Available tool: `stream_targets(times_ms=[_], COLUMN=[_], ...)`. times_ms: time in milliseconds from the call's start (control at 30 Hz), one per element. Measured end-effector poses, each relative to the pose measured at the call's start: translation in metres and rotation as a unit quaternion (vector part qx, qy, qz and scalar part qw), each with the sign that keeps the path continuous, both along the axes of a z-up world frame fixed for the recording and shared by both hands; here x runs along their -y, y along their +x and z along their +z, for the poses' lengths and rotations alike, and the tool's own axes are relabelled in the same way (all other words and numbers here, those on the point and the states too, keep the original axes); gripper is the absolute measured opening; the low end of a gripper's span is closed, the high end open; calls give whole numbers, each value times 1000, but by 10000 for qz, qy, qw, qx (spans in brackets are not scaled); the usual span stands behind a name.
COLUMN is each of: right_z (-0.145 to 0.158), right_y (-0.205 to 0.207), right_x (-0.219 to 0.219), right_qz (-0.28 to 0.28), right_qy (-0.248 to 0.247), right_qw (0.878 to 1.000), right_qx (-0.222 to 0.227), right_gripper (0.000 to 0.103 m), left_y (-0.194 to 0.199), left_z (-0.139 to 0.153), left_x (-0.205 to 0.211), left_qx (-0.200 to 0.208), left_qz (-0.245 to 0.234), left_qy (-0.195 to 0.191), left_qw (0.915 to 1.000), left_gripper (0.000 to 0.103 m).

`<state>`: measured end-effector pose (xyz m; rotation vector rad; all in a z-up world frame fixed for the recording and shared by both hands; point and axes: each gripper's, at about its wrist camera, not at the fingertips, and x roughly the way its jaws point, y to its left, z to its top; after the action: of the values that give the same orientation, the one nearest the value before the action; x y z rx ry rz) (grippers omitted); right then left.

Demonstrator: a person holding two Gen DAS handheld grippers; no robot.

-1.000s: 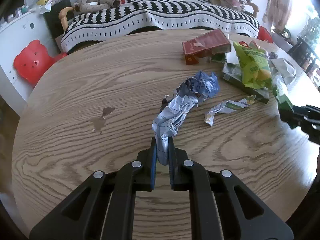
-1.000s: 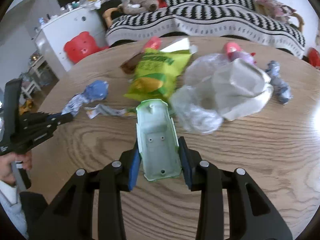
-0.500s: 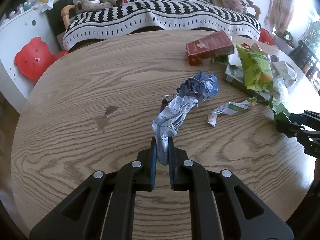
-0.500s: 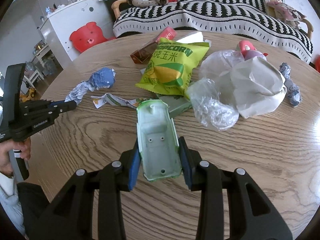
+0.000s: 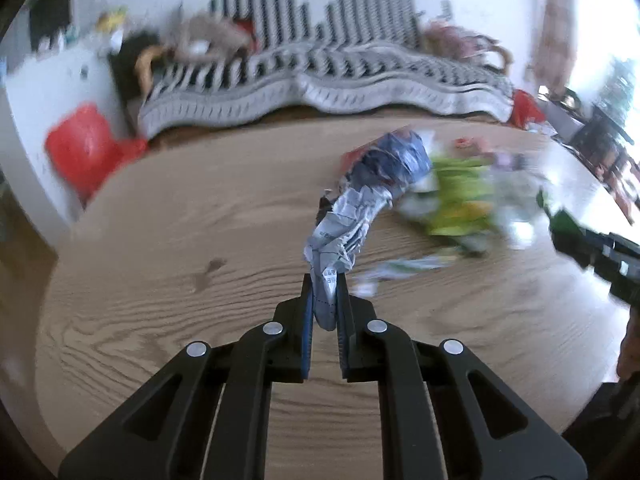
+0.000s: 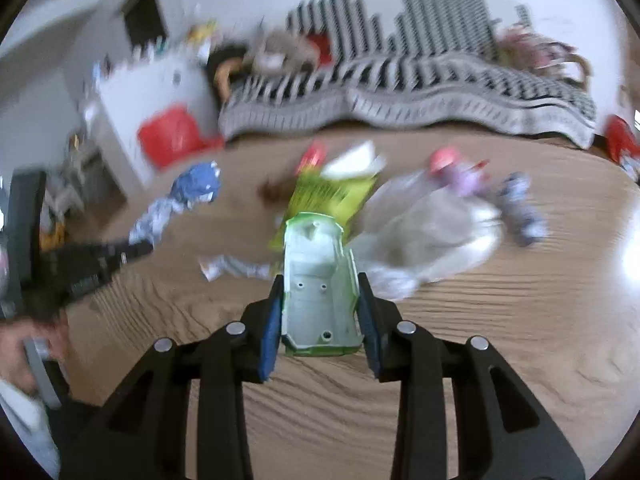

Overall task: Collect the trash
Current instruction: 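Carry both items to the black bin and release them inside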

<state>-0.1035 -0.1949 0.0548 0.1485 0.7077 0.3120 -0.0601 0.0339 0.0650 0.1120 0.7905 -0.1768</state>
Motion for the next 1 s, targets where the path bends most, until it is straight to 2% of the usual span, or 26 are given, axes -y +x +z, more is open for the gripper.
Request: stream_targets(times_ms=[67,133,233,333,367,500,567,633,700,767,833,1000], right_z=[17,32,50,52,51,28,6,-19,-57,-95,-129,-175], right_y=[-33,-69,-130,-182,-198,-259,-279,-288,-293,-289,-285,-277], right_x=[37,75,145,204,219,264,277,286,296,303,305,295], right_qz=[-288,-586,-1194,-1761,-1917,-2359,-2507,-2635,-2771,-2823,-2822,-2731], right_qy=[376,416,563,571,549,537,542,545,731,919,1062,1258], right_qw=[9987,9968,9901,9819,9793,9702,9665,9624,9549,9475,9410,9326], right_qx=[186,347,474,403,346,102,-111,-375,-780,-1185,-1538,-1998], right_gripper=[35,35,35,35,35,35,35,35,35,35,35,35], left_y=[-24,-44,-78,-111,-125,-157,-170,-180,-190,-186,-186,-177], left_z=[11,23,41,42,36,1,-21,-46,-75,-104,-127,-169], left_x=[35,70,139,212,241,312,338,361,380,392,399,402], left_qx=[2,-28,-120,-340,-513,-1071,-1319,-1467,-1627,-1983,-2239,-2794], left_qz=[-493,-999,-2012,-2981,-3343,-4105,-4293,-4414,-4490,-4484,-4446,-4288], left_qy=[-228,-416,-463,-170,-53,267,377,725,1084,1173,1311,1468], left_qw=[9985,9941,9784,9538,9410,9051,8927,8823,8719,8636,8573,8464], left_gripper=[9,9,9,9,9,9,9,9,9,9,9,9])
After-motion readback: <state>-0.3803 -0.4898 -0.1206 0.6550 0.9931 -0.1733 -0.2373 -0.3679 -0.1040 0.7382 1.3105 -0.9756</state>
